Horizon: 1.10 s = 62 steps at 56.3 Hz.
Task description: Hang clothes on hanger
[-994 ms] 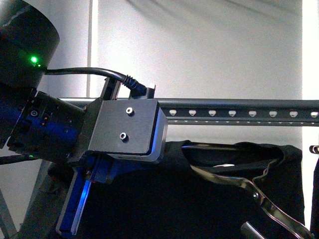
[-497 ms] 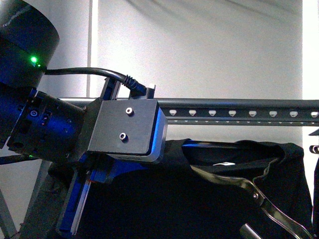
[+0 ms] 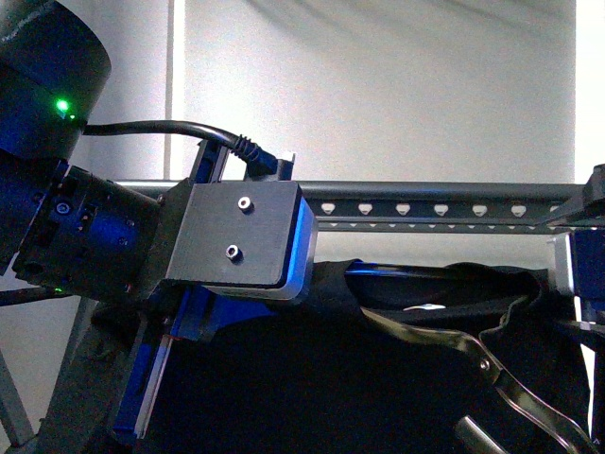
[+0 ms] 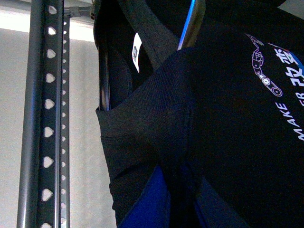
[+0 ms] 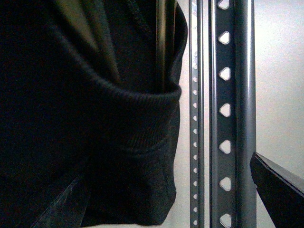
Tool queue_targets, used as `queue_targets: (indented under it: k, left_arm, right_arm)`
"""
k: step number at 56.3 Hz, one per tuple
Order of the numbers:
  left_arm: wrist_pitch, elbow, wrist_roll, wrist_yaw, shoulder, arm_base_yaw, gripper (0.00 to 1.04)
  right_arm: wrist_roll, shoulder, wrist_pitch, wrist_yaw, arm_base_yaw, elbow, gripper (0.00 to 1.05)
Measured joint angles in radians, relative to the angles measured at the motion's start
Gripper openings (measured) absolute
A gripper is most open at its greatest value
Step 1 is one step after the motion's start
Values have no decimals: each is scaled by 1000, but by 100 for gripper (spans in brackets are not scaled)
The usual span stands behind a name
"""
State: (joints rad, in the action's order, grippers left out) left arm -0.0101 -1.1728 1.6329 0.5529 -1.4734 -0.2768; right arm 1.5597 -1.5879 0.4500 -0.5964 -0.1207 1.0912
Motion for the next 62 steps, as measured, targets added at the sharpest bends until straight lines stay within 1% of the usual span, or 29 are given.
queue_targets:
  k: [2,12,14,21,24,29,30,34,40,41,49,50,52,54,56,58,62]
  left_arm:
    - [0,0,0,0,0,0,5]
    - [0,0,0,-1,0,0,5]
    - [0,0,0,-1,0,0,5]
    - [0,0,0,-2,0,0,5]
    - [0,0,0,-2,0,0,5]
    - [0,0,0,-2,0,0,5]
    - [0,0,-1,-1,0,0,7]
    - [4,-2,1,2,0,0,17]
    - [5,-6,7,2,0,0,29]
    - [5,-6,8,3,0,0,33]
    - [5,-6,11,4,0,0,49]
    - [5,-6,11,4,0,0,53]
    - [5,-6,11,5,0,0,56]
    - [5,-6,11,5,0,0,62]
    - [5,-6,11,5,0,0,69]
    - [5,-6,11,6,0,-1,72]
    - [5,-6,12,8,0,-1,85]
  right_arm:
    - [-17,-13,0,13,8,17,96]
    - [-55,-44,-36,71,38,71,61]
    - [-57,-46,-38,74,39,72,58]
    - [-76,-53,-43,87,44,73,35]
    - [-77,-53,-43,86,45,73,30]
    - [-79,-51,-42,80,45,62,14]
    - [-73,-50,-42,75,44,56,11]
    - [-61,-47,-46,72,43,42,6]
    - [-52,-45,-63,65,37,18,6]
    - [-50,-43,-71,64,35,11,6]
    - [-33,-28,-132,53,16,-24,6]
    - [-27,-24,-151,50,10,-32,6]
    - [-18,-20,-171,49,4,-40,6]
    - [-7,-15,-201,50,-6,-53,5]
    - [15,-10,-243,53,-23,-70,5]
    - [25,-8,-266,55,-32,-78,5]
    - [46,-6,-353,72,-66,-100,5]
